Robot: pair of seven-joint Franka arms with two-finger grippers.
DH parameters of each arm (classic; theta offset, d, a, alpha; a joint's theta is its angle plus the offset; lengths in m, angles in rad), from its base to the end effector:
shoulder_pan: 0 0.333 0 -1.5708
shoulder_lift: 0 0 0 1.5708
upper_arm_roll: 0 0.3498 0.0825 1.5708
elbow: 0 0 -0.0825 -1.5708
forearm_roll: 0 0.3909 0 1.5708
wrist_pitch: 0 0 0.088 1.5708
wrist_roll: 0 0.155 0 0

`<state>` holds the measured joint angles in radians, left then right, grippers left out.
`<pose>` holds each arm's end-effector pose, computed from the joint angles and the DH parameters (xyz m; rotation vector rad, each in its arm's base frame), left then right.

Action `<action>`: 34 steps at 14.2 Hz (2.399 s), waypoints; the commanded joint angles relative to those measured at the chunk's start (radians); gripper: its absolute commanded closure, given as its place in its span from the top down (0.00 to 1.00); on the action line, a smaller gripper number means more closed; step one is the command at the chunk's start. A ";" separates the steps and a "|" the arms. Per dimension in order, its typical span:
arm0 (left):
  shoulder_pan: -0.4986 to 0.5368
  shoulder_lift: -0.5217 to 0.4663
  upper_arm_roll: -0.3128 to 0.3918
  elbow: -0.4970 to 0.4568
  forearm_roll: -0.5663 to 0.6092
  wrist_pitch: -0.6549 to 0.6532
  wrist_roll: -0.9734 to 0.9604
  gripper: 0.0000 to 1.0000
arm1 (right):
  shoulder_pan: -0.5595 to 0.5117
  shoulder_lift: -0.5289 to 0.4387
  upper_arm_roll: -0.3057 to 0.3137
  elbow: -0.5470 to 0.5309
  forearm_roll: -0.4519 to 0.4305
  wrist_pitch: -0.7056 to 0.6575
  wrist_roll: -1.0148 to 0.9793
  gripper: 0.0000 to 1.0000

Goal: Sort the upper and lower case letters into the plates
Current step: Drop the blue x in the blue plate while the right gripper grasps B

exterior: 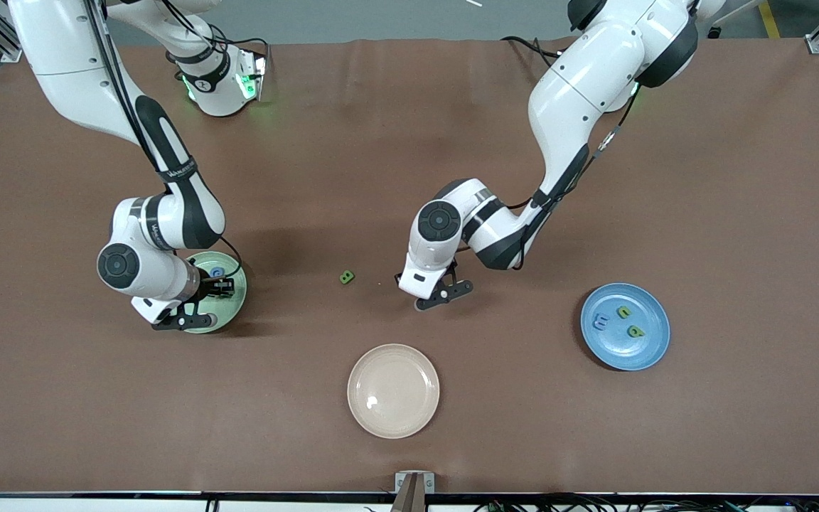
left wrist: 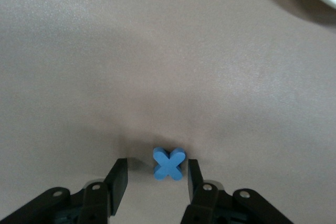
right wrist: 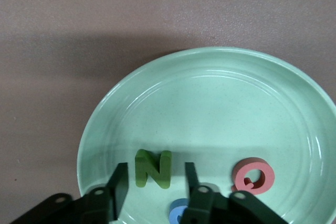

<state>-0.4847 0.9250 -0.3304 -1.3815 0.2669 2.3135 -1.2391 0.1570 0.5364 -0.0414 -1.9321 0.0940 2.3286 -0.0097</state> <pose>0.5724 -0.5161 0.1469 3.0050 0.5776 -0.0282 0.6189 0.0770 0.1719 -3.0978 -0.0933 0.2186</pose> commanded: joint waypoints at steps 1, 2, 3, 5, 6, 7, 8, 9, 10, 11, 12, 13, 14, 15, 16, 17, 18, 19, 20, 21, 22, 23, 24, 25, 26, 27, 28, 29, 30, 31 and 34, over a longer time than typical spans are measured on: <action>-0.017 0.018 0.013 0.029 0.015 0.013 -0.014 0.54 | -0.013 -0.030 0.018 -0.002 -0.005 -0.029 0.013 1.00; -0.017 0.020 0.013 0.029 0.015 0.017 -0.016 0.54 | -0.008 -0.042 0.023 0.010 0.003 -0.046 0.023 1.00; -0.017 0.021 0.013 0.029 0.015 0.023 -0.016 0.54 | 0.009 -0.052 0.026 0.033 0.003 -0.073 0.080 1.00; -0.017 0.031 0.014 0.029 0.015 0.029 -0.016 0.50 | 0.085 -0.047 0.026 0.080 0.003 -0.124 0.257 1.00; -0.017 0.037 0.014 0.029 0.015 0.029 -0.019 0.40 | 0.126 -0.047 0.026 0.084 0.003 -0.120 0.336 1.00; -0.017 0.038 0.014 0.029 0.015 0.029 -0.025 0.34 | 0.162 -0.044 0.026 0.090 0.004 -0.106 0.406 1.00; -0.017 0.038 0.014 0.027 0.015 0.029 -0.029 0.26 | 0.203 -0.041 0.026 0.088 0.004 -0.074 0.477 1.00; -0.014 0.037 0.013 0.027 0.017 0.029 -0.026 0.18 | 0.243 -0.036 0.025 0.087 0.003 -0.048 0.531 1.00; -0.006 0.029 0.014 0.025 0.018 0.029 -0.019 0.10 | 0.266 -0.020 0.025 0.087 0.003 -0.025 0.574 1.00; 0.006 0.017 0.014 0.024 0.021 0.029 -0.010 0.04 | 0.285 -0.009 0.025 0.087 0.003 0.003 0.608 1.00; 0.032 -0.001 0.019 0.021 0.024 0.023 0.009 0.03 | 0.309 0.002 0.025 0.085 0.003 0.026 0.650 1.00; 0.058 -0.011 0.019 0.016 0.025 0.014 0.035 0.02 | 0.321 0.013 0.025 0.088 0.004 0.041 0.693 1.00; 0.081 -0.032 0.017 0.015 0.025 -0.011 0.053 0.01 | 0.340 0.025 0.025 0.088 0.003 0.061 0.730 0.99; 0.098 -0.052 0.017 0.015 0.025 -0.054 0.072 0.01 | 0.355 0.039 0.025 0.088 0.003 0.092 0.753 0.96; 0.118 -0.072 0.016 0.015 0.025 -0.084 0.096 0.01 | 0.374 0.059 0.025 0.087 0.004 0.124 0.775 0.90; 0.142 -0.089 0.013 0.015 0.025 -0.123 0.142 0.00 | 0.386 0.074 0.025 0.087 0.003 0.149 0.793 0.83; 0.184 -0.106 0.005 0.015 0.020 -0.178 0.220 0.00 | 0.394 0.086 0.025 0.087 0.003 0.173 0.825 0.78; 0.216 -0.115 -0.010 0.015 0.017 -0.210 0.297 0.01 | 0.403 0.094 0.025 0.087 0.003 0.187 0.853 0.76; 0.256 -0.127 -0.016 0.015 0.017 -0.245 0.372 0.01 | 0.412 0.099 0.025 0.088 0.003 0.190 0.876 0.75; 0.294 -0.138 -0.016 0.010 0.017 -0.290 0.444 0.01 | 0.417 0.099 0.025 0.088 0.003 0.192 0.917 0.70; 0.329 -0.149 -0.016 0.006 0.017 -0.334 0.527 0.01 | 0.417 0.099 0.025 0.090 0.003 0.192 0.957 0.69; 0.375 -0.155 -0.016 0.002 0.017 -0.367 0.620 0.01 | 0.420 0.099 0.025 0.090 0.003 0.192 0.973 0.69; 0.423 -0.155 -0.016 0.004 0.014 -0.385 0.701 0.01 | 0.421 0.099 0.025 0.088 0.003 0.192 0.975 0.68; 0.463 -0.155 -0.019 0.004 0.009 -0.391 0.739 0.01 | 0.423 0.099 0.025 0.088 0.003 0.192 0.984 0.66; 0.491 -0.152 -0.024 0.002 0.009 -0.391 0.771 0.02 | 0.430 0.100 0.025 0.088 0.003 0.192 0.996 0.63; 0.512 -0.146 -0.024 0.002 0.011 -0.391 0.805 0.03 | 0.435 0.100 0.025 0.088 0.003 0.190 0.998 0.59; 0.540 -0.141 -0.022 0.001 0.011 -0.391 0.837 0.03 | 0.443 0.100 0.025 0.088 0.003 0.190 1.004 0.57; 0.566 -0.137 -0.022 -0.002 0.014 -0.391 0.875 0.03 | 0.452 0.100 0.025 0.088 0.003 0.192 1.019 0.57; 0.599 -0.130 -0.022 -0.004 0.015 -0.390 0.917 0.03 | 0.458 0.100 0.025 0.088 0.003 0.192 1.027 0.57; 0.619 -0.123 -0.022 -0.004 0.015 -0.390 0.943 0.03 | 0.460 0.100 0.025 0.087 0.003 0.192 1.027 0.57; 0.652 -0.098 -0.022 -0.004 0.008 -0.367 0.952 0.12 | 0.464 0.100 0.023 0.084 0.001 0.190 1.027 0.54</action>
<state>0.1560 0.8150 -0.3389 -1.3837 0.2724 1.9349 -0.2961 0.6115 0.6406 -0.0081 -1.8416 0.0959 2.5167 0.9990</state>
